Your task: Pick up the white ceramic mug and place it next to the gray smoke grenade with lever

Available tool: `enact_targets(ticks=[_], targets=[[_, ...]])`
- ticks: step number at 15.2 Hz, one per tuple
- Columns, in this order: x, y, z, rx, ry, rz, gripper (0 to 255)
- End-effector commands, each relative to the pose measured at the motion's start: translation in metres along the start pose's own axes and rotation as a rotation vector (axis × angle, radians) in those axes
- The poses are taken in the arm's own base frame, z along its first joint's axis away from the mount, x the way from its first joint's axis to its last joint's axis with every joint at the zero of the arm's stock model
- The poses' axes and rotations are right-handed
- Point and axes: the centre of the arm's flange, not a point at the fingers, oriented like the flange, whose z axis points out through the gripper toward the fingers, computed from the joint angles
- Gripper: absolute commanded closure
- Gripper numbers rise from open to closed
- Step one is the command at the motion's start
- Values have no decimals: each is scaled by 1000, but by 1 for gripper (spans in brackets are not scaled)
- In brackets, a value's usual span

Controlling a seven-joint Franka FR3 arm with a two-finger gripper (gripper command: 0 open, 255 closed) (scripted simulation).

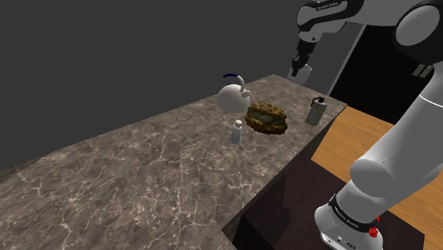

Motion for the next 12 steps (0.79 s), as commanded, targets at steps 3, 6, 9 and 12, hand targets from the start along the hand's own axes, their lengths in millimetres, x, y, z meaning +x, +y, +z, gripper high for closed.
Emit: enact_targets(ticks=[3,6,9,12], targets=[[-1,-1,21,0,1,0,255],[-2,-2,37,0,1,0,255],[-2,-3,53,0,1,0,255],[-3,-4,69,0,1,0,255]])
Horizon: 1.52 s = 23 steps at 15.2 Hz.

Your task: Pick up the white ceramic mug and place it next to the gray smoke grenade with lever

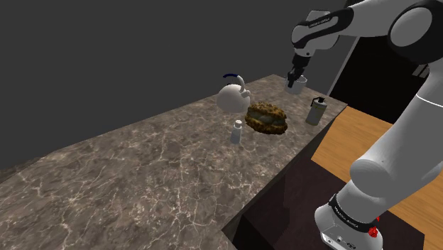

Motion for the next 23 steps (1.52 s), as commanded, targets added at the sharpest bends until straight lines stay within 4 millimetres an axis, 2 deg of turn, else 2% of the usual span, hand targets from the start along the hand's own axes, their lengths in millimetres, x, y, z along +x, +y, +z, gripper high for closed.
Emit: enact_targets(ticks=[1,18,23], targets=[[0,0,11,0,1,0,255],[-5,-5,101,0,1,0,255],[-5,-5,101,0,1,0,255]])
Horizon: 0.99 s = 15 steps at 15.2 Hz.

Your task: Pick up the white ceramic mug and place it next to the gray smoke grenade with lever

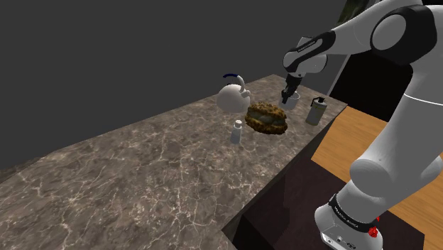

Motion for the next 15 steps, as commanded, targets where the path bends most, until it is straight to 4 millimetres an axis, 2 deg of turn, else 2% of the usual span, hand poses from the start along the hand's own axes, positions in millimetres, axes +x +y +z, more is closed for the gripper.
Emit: enact_targets(ticks=[1,3,4,9,13,15], targets=[[0,0,0,0,0,0,255],[0,0,0,0,0,0,255],[0,0,0,0,0,0,0],[0,0,0,0,0,0,0],[0,0,-50,0,0,0,0],[0,0,-50,0,0,0,0]])
